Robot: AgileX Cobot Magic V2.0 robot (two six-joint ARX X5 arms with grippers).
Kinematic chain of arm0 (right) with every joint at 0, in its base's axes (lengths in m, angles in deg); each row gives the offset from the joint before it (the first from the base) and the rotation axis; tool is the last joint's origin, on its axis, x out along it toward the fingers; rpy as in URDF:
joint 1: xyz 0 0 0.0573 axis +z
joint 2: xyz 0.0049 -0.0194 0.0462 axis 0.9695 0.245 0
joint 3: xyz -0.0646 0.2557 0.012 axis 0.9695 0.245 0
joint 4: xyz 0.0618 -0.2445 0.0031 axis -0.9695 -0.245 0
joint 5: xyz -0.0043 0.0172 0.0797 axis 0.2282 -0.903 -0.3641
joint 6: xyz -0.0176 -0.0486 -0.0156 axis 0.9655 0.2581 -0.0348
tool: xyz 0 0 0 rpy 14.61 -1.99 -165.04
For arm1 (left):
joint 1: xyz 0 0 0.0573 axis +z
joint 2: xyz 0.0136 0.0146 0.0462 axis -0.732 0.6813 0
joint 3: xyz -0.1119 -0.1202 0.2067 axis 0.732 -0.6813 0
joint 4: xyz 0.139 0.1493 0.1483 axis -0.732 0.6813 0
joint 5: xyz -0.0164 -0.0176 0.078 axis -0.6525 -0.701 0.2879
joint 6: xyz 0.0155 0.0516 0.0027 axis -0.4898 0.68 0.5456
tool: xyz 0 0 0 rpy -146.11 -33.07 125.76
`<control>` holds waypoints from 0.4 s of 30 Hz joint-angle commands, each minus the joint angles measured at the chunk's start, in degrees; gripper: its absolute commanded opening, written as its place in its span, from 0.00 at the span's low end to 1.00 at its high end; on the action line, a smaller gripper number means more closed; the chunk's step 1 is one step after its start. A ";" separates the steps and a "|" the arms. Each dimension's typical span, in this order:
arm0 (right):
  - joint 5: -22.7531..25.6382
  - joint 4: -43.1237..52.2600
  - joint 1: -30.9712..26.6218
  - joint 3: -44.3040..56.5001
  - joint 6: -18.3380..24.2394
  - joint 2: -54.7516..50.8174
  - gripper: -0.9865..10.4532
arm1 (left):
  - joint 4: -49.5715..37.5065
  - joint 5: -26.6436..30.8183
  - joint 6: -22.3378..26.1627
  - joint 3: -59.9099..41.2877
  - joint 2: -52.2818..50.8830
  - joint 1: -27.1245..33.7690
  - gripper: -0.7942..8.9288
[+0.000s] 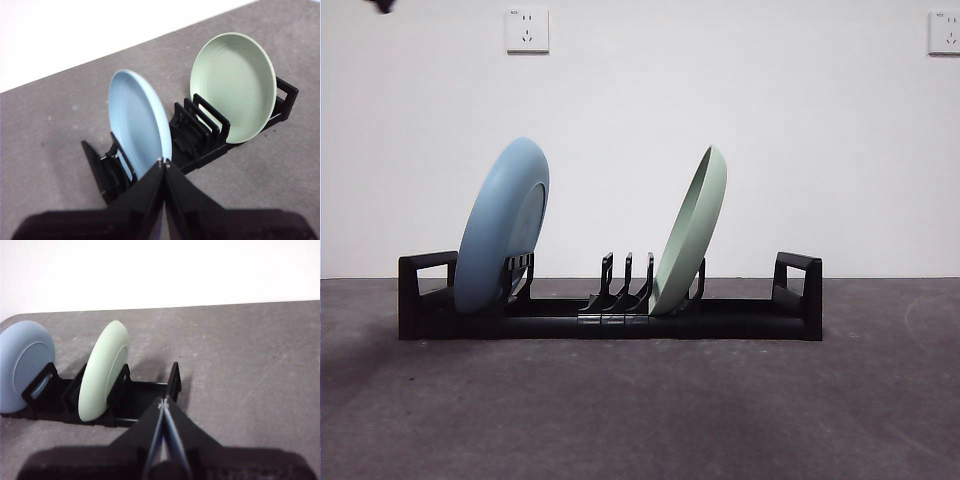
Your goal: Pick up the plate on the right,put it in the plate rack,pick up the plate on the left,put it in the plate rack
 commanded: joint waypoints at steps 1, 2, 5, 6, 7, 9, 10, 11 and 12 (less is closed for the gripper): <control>0.70 0.15 0.07 1.81 -0.63 -1.33 0.08 | -2.71 0.90 -1.55 -4.87 -4.92 0.17 0.07; 1.70 -0.07 0.07 1.84 -1.03 -1.33 0.08 | -3.06 1.22 -1.55 -5.84 -6.58 0.17 0.07; 2.95 -0.09 0.07 1.84 -3.67 -0.68 0.09 | -1.97 1.20 -1.55 -5.88 -8.46 0.17 0.08; 2.89 -0.17 0.07 1.84 -5.31 -0.42 0.09 | -1.60 1.22 -1.49 -5.88 -8.63 0.17 0.08; 2.89 -0.15 0.09 1.84 -6.97 -0.04 0.09 | -1.31 1.25 -1.49 -5.88 -8.63 0.17 0.08; 2.93 -0.17 0.07 1.84 -8.31 0.39 0.09 | -0.92 1.27 -1.49 -5.88 -8.55 0.17 0.08; 2.93 -0.17 0.07 1.84 -8.31 0.46 0.09 | -0.81 1.27 -1.49 -5.88 -8.20 0.17 0.08; 2.91 -0.17 0.07 1.84 -8.31 0.57 0.09 | -0.81 1.27 -1.49 -5.88 -7.72 0.17 0.08; 2.91 -0.20 0.07 1.84 -8.31 0.63 0.09 | -0.74 1.27 -1.49 -5.88 -7.37 0.17 0.08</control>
